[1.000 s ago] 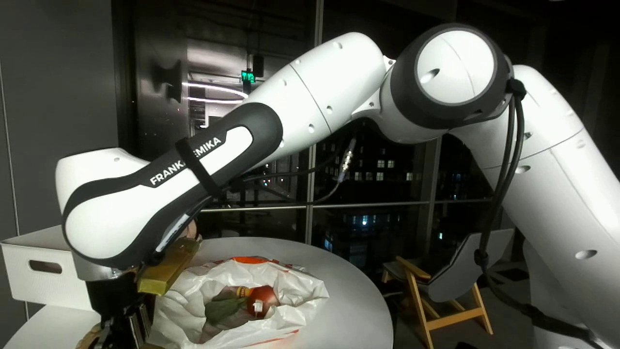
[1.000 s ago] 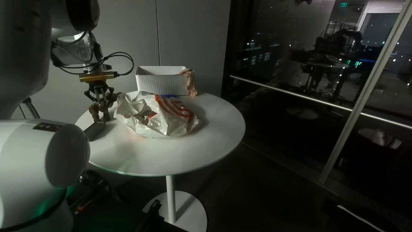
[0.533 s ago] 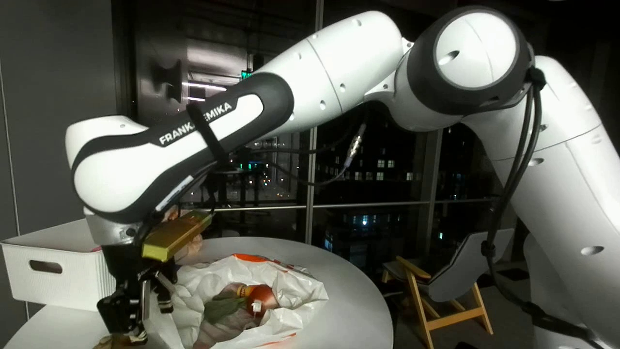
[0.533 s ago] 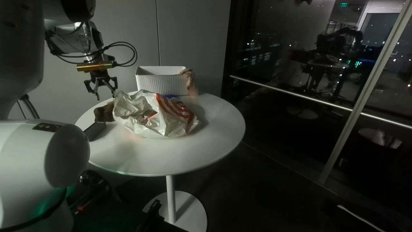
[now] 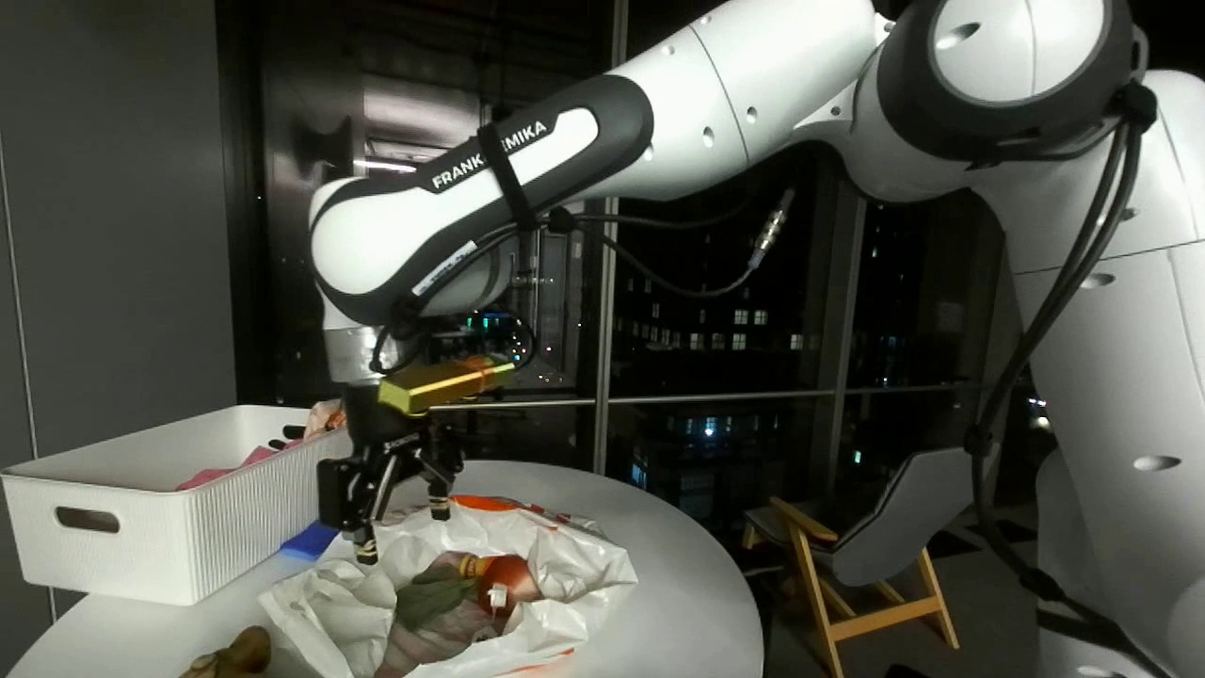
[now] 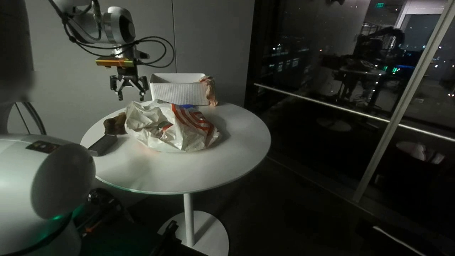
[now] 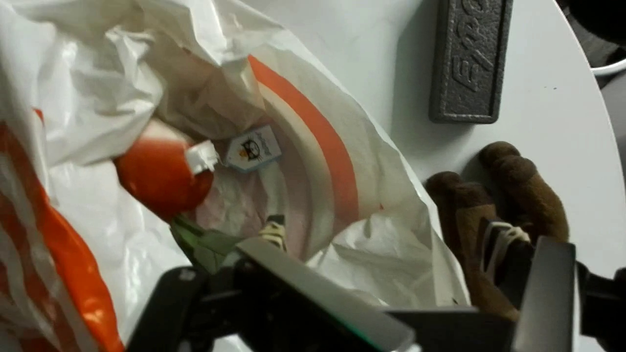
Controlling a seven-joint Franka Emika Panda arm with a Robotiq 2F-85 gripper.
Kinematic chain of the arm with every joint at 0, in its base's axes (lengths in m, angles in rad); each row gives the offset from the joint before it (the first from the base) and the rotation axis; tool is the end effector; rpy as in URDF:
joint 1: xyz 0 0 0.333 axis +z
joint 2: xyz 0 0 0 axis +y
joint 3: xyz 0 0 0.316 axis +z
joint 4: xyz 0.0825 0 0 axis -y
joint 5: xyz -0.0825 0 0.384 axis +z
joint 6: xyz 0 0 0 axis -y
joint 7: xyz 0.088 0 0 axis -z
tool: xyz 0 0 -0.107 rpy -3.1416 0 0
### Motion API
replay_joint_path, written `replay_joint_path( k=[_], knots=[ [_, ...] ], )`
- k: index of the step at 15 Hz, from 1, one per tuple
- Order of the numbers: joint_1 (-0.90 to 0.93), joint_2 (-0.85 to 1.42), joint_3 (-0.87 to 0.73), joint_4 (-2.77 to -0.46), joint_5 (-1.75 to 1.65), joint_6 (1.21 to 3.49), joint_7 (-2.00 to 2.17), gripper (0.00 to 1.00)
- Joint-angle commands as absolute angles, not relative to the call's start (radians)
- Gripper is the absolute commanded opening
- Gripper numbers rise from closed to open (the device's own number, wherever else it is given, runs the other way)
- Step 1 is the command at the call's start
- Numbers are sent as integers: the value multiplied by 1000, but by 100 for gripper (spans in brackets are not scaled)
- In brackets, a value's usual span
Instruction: Remove the duster, moose toy and turnip plushie from the plastic
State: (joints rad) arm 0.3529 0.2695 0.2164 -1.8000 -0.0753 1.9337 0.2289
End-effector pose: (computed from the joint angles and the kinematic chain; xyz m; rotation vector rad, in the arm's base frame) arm 0.5231 0.3193 0.3899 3.0245 0.5626 -0.1763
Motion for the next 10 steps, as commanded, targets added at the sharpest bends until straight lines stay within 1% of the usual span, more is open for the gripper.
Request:
replay_joint_path(
  k=[1,4,7,10],
  knots=[
    [300,263,199,-1906,23,2007,305,100],
    [284,298,179,-1968,34,2143,347,100],
    [271,315,187,-2015,10,2263,220,100],
    [256,309,193,-2036,-17,2295,60,100]
  ],
)
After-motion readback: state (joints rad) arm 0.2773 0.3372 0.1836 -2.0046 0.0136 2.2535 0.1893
